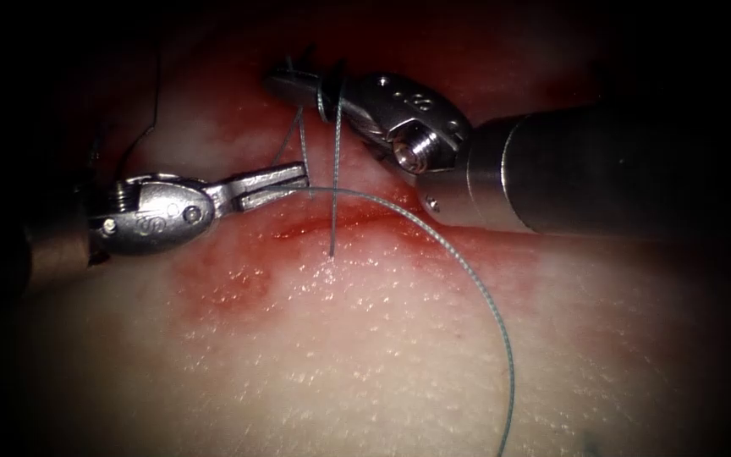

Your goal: Wound Closure

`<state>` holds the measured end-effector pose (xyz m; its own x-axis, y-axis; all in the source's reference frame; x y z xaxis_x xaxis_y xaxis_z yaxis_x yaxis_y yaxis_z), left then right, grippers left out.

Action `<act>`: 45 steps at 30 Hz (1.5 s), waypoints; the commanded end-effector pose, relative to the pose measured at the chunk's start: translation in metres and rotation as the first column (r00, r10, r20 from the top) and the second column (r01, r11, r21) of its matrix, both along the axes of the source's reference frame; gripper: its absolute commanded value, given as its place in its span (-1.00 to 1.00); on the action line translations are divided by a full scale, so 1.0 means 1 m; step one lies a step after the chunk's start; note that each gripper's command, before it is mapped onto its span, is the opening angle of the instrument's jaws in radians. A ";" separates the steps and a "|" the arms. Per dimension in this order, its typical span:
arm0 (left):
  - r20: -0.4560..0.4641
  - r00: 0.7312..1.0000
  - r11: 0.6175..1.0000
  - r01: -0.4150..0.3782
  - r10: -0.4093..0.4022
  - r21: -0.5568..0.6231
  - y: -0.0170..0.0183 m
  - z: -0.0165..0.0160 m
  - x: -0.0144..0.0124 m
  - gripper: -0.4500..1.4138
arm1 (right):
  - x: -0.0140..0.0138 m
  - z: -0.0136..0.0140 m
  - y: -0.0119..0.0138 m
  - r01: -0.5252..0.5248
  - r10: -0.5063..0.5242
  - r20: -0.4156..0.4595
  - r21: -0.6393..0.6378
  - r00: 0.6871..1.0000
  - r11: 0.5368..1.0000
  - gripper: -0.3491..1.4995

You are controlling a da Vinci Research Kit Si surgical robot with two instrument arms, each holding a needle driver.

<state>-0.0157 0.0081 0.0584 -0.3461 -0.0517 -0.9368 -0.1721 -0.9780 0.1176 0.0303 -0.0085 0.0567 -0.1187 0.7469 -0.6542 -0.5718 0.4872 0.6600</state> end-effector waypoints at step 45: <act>-0.102 0.993 0.996 0.059 -0.065 -0.067 0.0189 -0.0019 0.0059 -1.00 | -0.0037 -0.0112 -0.0177 0.126 -0.075 0.170 -0.311 0.983 0.942 -1.00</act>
<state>-0.0094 0.0271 0.0560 -0.4476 -0.0857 -0.8901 -0.2177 -0.9550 0.2015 0.0259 -0.0258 0.0447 0.0707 0.4960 -0.8655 -0.5885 0.7213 0.3652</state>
